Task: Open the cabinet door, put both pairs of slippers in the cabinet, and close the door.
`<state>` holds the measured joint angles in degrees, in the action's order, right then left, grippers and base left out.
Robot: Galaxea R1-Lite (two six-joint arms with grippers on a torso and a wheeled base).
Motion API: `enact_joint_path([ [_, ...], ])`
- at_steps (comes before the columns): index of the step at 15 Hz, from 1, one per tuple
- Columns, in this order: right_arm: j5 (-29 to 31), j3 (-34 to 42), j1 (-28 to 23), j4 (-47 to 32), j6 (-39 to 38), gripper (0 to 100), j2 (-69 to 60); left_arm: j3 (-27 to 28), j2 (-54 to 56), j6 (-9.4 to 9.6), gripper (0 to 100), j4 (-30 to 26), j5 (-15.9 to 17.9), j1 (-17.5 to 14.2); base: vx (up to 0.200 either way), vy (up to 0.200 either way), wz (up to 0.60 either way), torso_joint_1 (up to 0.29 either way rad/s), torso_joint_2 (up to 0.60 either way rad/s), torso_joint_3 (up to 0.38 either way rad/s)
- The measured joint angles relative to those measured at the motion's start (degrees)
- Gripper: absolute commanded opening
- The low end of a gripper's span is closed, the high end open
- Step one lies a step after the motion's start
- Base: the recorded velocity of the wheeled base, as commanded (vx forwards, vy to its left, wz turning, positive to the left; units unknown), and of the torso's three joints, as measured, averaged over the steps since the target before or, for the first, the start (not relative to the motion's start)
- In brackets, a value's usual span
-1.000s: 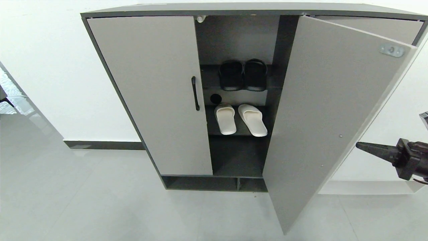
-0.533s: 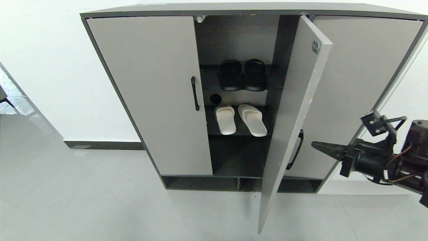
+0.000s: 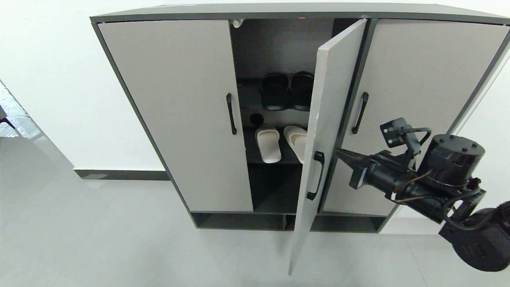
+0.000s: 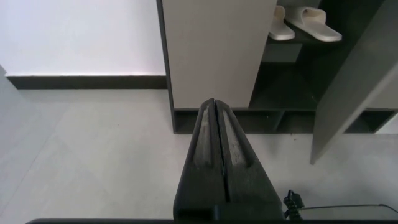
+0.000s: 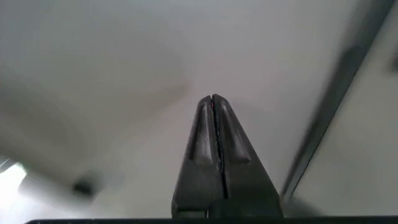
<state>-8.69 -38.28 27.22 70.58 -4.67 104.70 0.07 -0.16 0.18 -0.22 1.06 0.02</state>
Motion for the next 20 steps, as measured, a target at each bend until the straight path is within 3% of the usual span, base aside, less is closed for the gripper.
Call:
enact_joint_path([
  [3,9.6,-9.6,2.4,2.8,-1.6,0,8.0,0.0,0.0,0.0,0,0.0,0.0,0.0,0.0,0.0,0.0,0.0,0.0,0.0],
  [6,12.1,-15.7,5.0,3.2,-2.0,0,13.7,0.0,0.0,0.0,0,0.0,0.0,0.0,0.0,0.0,0.0,0.0,0.0,0.0],
  [10,12.1,-14.5,5.4,3.6,-2.0,0,14.3,0.0,0.0,0.0,0,0.0,0.0,0.0,0.0,0.0,0.0,0.0,0.0,0.0],
  [13,12.1,-12.6,5.9,6.3,-1.8,0,13.9,0.0,0.0,0.06,0,0.0,0.0,0.0,0.2,0.0,0.0,0.001,0.0,0.001],
  [20,12.4,-13.8,6.9,6.7,-1.6,0,13.5,0.0,0.0,0.0,0,0.0,0.0,0.0,0.0,0.0,0.0,0.0,0.0,0.0],
])
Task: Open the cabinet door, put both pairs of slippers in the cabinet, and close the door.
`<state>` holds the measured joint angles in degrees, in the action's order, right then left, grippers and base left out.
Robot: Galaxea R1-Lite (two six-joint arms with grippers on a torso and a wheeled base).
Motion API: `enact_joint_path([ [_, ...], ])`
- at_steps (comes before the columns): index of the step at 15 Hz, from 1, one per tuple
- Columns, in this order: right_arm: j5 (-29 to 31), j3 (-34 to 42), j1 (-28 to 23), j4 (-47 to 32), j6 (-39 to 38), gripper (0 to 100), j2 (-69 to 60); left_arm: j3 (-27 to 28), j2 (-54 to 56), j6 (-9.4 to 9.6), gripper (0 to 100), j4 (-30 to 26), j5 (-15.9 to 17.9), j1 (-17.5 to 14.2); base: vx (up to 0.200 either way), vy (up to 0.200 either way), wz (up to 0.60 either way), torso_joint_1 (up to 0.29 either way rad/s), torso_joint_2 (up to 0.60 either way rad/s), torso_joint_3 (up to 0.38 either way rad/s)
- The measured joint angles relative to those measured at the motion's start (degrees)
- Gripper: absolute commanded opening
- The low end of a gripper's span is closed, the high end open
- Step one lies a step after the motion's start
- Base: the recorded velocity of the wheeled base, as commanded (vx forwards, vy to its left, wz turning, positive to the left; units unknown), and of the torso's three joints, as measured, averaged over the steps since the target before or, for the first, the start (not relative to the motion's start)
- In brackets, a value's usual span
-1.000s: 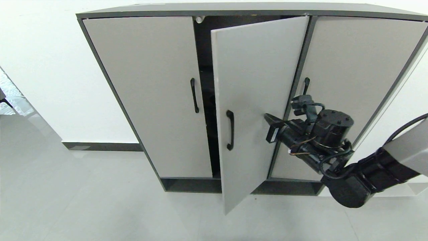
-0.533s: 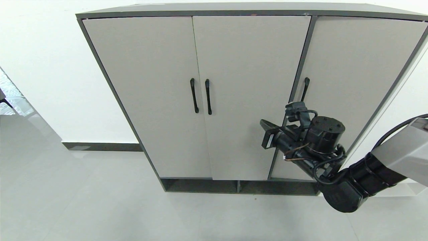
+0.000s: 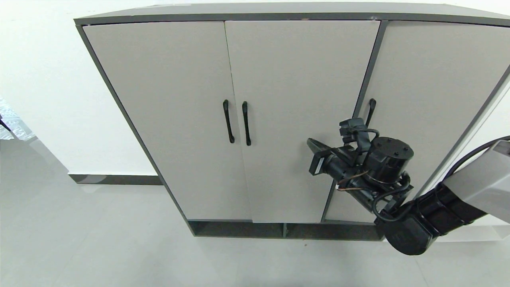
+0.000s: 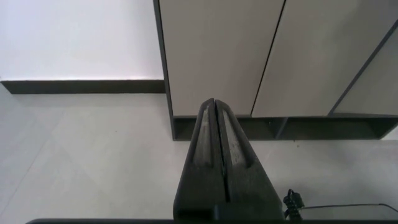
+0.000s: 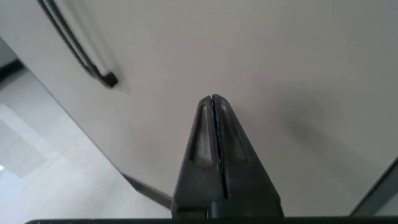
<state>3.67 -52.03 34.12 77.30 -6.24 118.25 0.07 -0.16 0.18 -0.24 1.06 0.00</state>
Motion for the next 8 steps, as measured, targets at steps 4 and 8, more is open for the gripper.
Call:
enact_joint_path([
  [4,2.0,-3.1,-0.1,-2.2,0.4,0,0.7,0.0,0.0,-0.02,0,0.0,0.0,0.0,0.0,0.0,0.0,0.0,0.0,0.0],
  [8,2.1,-10.2,0.7,-4.7,0.5,0,2.6,0.0,0.0,-0.02,0,0.0,0.0,0.0,0.0,0.0,0.0,0.0,0.0,0.0],
])
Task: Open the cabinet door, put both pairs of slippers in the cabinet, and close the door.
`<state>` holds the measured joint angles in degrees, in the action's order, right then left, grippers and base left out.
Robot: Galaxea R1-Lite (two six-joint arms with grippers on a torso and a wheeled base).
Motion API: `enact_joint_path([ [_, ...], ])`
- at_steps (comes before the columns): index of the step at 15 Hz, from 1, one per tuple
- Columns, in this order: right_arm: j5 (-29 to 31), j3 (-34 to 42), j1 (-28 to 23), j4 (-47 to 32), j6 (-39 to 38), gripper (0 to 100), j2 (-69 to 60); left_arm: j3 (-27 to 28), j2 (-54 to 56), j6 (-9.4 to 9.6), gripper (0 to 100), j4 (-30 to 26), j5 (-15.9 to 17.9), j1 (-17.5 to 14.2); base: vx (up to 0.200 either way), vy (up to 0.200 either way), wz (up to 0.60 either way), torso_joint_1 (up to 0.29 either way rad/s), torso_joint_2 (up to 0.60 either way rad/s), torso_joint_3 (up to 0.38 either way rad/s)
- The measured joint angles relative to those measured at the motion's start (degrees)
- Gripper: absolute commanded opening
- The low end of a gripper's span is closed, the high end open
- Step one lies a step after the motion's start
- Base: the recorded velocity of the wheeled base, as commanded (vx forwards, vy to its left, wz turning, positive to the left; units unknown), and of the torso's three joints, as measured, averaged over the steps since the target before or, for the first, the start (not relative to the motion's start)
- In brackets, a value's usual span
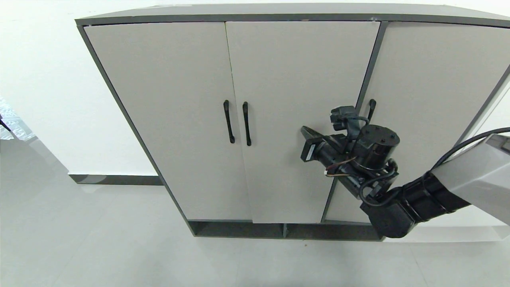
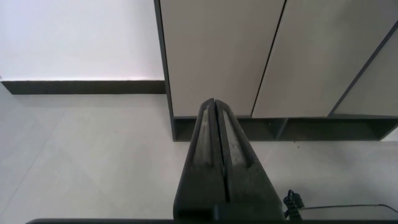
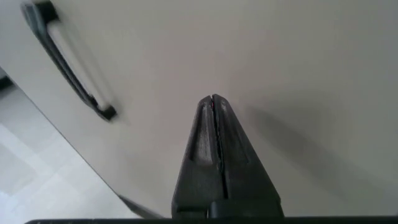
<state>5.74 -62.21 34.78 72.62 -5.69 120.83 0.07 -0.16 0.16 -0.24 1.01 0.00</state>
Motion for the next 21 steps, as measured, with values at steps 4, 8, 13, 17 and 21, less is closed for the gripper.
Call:
enact_joint_path([
  [4,-0.3,-3.7,0.6,-2.3,0.1,0,1.0,0.0,0.0,0.02,0,0.0,0.0,0.0,0.0,0.0,0.0,0.0,0.0,0.0],
  [8,-0.1,-5.6,0.5,-5.6,0.1,0,1.5,0.0,0.0,0.02,0,0.0,0.0,0.0,0.0,0.0,0.0,0.0,0.0,0.0],
  [13,0.0,-8.3,0.0,-6.0,2.6,0,3.7,0.0,0.0,-0.09,0,0.0,0.0,0.0,0.0,0.0,0.0,0.0,0.0,0.0],
  [17,0.0,-8.9,-0.1,-6.1,2.7,0,4.4,0.0,0.0,-0.16,0,0.0,0.0,0.0,0.0,0.0,0.0,0.0,0.0,0.0],
  [21,0.1,-5.4,0.8,-6.0,2.7,0,1.3,0.0,0.0,-0.16,0,0.0,0.0,0.0,0.0,0.0,0.0,0.0,0.0,0.0],
])
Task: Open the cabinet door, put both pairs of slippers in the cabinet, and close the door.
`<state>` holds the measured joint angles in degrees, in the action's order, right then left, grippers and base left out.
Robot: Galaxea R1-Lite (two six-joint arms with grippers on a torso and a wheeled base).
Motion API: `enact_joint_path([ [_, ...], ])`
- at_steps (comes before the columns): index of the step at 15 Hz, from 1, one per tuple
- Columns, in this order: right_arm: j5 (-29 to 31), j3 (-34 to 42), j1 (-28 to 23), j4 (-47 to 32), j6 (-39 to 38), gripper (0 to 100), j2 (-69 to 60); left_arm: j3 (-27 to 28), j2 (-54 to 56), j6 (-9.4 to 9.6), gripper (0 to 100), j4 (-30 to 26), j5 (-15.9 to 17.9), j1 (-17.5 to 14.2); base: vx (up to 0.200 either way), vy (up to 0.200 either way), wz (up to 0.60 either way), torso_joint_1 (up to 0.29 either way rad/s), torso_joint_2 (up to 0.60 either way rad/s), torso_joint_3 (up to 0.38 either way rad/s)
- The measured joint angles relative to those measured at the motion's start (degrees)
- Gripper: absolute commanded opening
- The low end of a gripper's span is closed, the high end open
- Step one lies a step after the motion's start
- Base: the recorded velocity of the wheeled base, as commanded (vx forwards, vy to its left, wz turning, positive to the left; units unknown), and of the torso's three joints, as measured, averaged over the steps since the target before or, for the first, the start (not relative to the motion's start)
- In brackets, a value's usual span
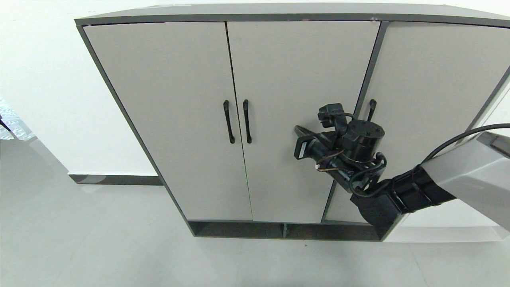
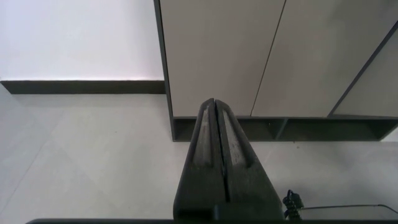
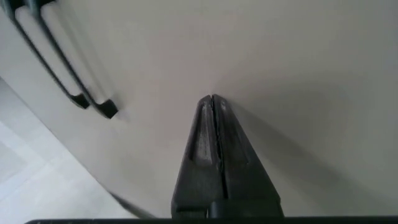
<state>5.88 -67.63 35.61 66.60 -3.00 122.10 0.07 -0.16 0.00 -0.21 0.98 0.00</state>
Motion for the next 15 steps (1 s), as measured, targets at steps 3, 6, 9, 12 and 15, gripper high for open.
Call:
enact_joint_path([
  [3,0.8,10.4,2.2,0.1,1.7,0,-9.0,0.0,0.0,0.07,0,0.0,0.0,0.0,0.0,0.0,0.0,0.0,0.0,0.0],
  [6,9.2,25.2,3.3,0.2,5.9,0,-21.5,0.0,0.0,0.13,0,0.0,0.0,0.0,0.0,0.0,0.0,0.0,0.0,0.0],
  [9,17.7,41.8,1.4,-2.0,9.2,0,-37.0,0.0,0.0,0.11,0,0.0,0.0,0.0,0.0,0.0,0.0,0.0,0.0,0.0],
  [12,20.3,56.3,-9.0,-6.8,10.3,0,-51.2,0.0,0.0,0.11,0,0.0,0.0,0.0,0.0,0.0,0.0,0.0,0.0,0.0],
  [15,21.1,64.4,-18.7,-21.0,10.3,0,-66.1,0.0,0.0,0.11,0,0.0,0.0,0.0,0.0,0.0,0.0,0.0,0.0,0.0],
])
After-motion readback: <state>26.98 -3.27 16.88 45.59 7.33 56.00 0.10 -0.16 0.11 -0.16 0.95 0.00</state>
